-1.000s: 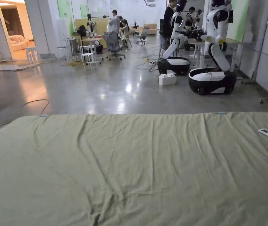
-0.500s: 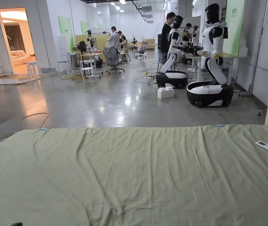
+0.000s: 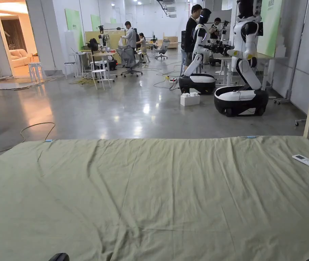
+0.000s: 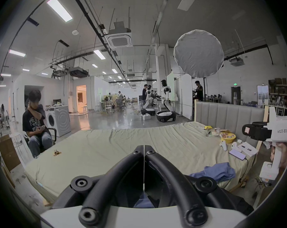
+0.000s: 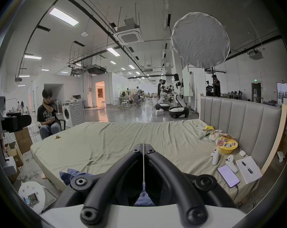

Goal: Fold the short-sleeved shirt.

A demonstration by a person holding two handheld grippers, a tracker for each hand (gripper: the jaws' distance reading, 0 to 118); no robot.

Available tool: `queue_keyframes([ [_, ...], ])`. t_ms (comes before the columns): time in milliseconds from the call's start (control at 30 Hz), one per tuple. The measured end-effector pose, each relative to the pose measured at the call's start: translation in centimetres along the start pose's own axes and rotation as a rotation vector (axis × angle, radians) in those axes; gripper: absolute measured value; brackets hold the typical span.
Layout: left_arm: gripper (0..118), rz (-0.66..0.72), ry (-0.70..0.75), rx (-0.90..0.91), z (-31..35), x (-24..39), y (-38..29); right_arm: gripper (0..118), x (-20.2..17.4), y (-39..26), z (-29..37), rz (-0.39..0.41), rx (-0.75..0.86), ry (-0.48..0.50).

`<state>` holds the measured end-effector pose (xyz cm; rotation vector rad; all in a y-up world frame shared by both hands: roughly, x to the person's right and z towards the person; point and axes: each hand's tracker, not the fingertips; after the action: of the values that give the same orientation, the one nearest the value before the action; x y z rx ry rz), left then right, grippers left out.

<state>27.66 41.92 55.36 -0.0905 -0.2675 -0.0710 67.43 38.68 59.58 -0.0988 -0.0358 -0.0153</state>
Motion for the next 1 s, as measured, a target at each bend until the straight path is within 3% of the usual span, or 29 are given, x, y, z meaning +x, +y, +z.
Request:
queue_keyframes([
  [67,0,0.009,-0.004,-0.038,-1.1,-0.8,-0.7,1,0.2,-0.3,-0.2,-0.022,-0.02,0.025],
  [167,0,-0.013,0.085,-0.153,-4.3,-3.2,-4.1,1,0.7,-1.4,-0.4,-0.13,-0.079,0.078],
  [233,2,0.139,0.005,-0.246,-6.4,-6.0,-6.9,1,0.9,-2.1,-0.5,-0.141,-0.1,0.071],
  [267,13,0.238,-0.062,-0.266,-7.4,-7.4,-8.6,1,0.9,-2.5,-0.5,-0.14,-0.106,0.06],
  [300,37,0.348,-0.127,-0.339,-8.8,-8.9,-10.4,1,0.9,-2.8,-0.6,-0.143,-0.119,0.051],
  [333,62,0.399,-0.143,-0.421,-10.0,-9.4,-12.1,1,1.0,-3.2,-0.7,-0.153,-0.139,0.05],
  [367,84,0.362,-0.085,-0.421,-10.9,-9.8,-13.7,1,0.9,-3.4,-0.8,-0.164,-0.156,0.05],
  [400,99,0.393,-0.057,-0.455,-11.8,-10.5,-15.5,1,0.9,-3.7,-0.8,-0.176,-0.169,0.053],
  [533,100,0.712,-0.192,-0.546,-15.1,-13.4,-21.1,1,1.1,-4.5,-1.0,-0.197,-0.22,0.057],
  [567,100,0.765,-0.165,-0.535,-15.6,-13.8,-22.1,1,1.2,-4.6,-1.1,-0.199,-0.231,0.057],
  [667,100,0.876,-0.102,-0.525,-16.8,-14.8,-24.3,1,1.3,-5.1,-1.2,-0.203,-0.257,0.042],
  [800,99,1.04,-0.163,-0.622,-19.2,-14.2,-27.8,1,1.7,-5.8,-1.4,-0.23,-0.291,0.03],
  [867,95,1.094,-0.188,-0.557,-19.3,-13.7,-28.6,1,1.7,-5.8,-1.4,-0.223,-0.298,0.027],
  [900,83,1.128,-0.18,-0.529,-19.3,-13.7,-28.6,1,1.7,-5.8,-1.3,-0.215,-0.301,0.024],
  [967,31,1.178,-0.188,-0.551,-18.7,-9.8,-25.7,1,1.7,-5.8,-1.2,-0.205,-0.304,0.02],
  [1000,15,1.144,-0.154,-0.577,-18.9,-9.1,-25.7,1,1.7,-5.8,-1.2,-0.204,-0.307,0.02],
])
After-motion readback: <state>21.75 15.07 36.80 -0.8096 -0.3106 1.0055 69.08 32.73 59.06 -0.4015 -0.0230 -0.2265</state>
